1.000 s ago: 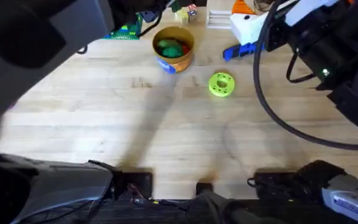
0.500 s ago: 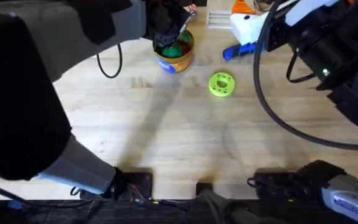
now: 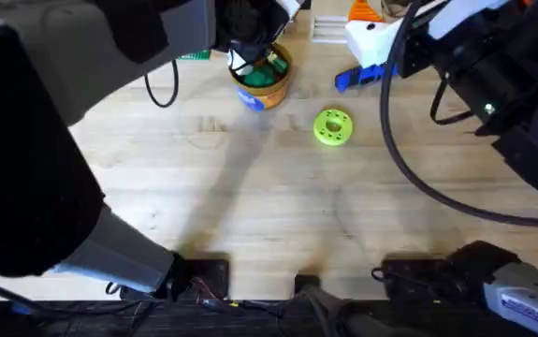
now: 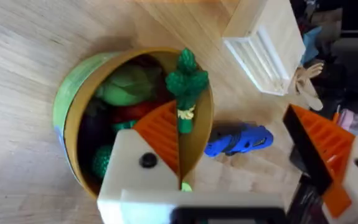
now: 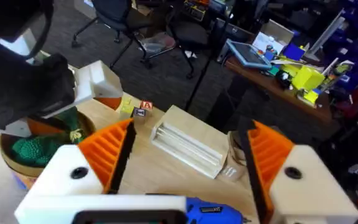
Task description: Pick up the gripper from the table and insert it into the empty holder that is missing its gripper. Then pick up a screw, insert it into the mounting hole, and use the screwdriver to tighten it. Finally, clean up the table by picking up the vegetable and placing it into the bucket.
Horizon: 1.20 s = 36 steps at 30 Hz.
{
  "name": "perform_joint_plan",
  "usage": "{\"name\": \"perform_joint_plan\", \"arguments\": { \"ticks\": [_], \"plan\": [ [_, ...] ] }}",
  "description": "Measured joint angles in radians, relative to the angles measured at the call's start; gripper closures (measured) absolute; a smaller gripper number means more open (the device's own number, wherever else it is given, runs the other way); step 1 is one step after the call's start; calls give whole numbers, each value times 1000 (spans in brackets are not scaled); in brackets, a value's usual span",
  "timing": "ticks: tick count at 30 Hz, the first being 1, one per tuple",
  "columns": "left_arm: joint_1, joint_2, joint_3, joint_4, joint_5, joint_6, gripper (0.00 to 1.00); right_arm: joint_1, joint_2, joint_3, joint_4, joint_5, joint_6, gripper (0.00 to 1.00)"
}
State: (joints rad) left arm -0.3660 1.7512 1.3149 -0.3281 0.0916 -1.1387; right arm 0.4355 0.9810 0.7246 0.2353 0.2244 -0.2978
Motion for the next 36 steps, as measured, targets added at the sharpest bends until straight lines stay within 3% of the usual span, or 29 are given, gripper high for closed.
{"name": "perform_joint_plan", "arguments": {
  "ticks": [4,8,15,19,22,29,36],
  "plan": [
    [0,-3,79,-106,19,85,6,0,-14,0,-6,0,-1,11],
    [0,-39,200,-302,26,216,6,0,-104,0,-79,0,21,11],
    [-13,-180,402,-665,47,576,6,0,-284,13,-388,0,45,11],
    [-57,-286,448,-865,47,758,5,0,-375,15,-527,0,90,12],
    [-96,-356,452,-971,47,852,5,0,-441,34,-639,0,145,12],
    [-126,-458,452,-1128,46,1011,5,0,-493,108,-849,-1,264,11],
    [-126,-469,452,-1156,44,1063,5,0,-493,111,-867,-1,330,10]
  ]
}}
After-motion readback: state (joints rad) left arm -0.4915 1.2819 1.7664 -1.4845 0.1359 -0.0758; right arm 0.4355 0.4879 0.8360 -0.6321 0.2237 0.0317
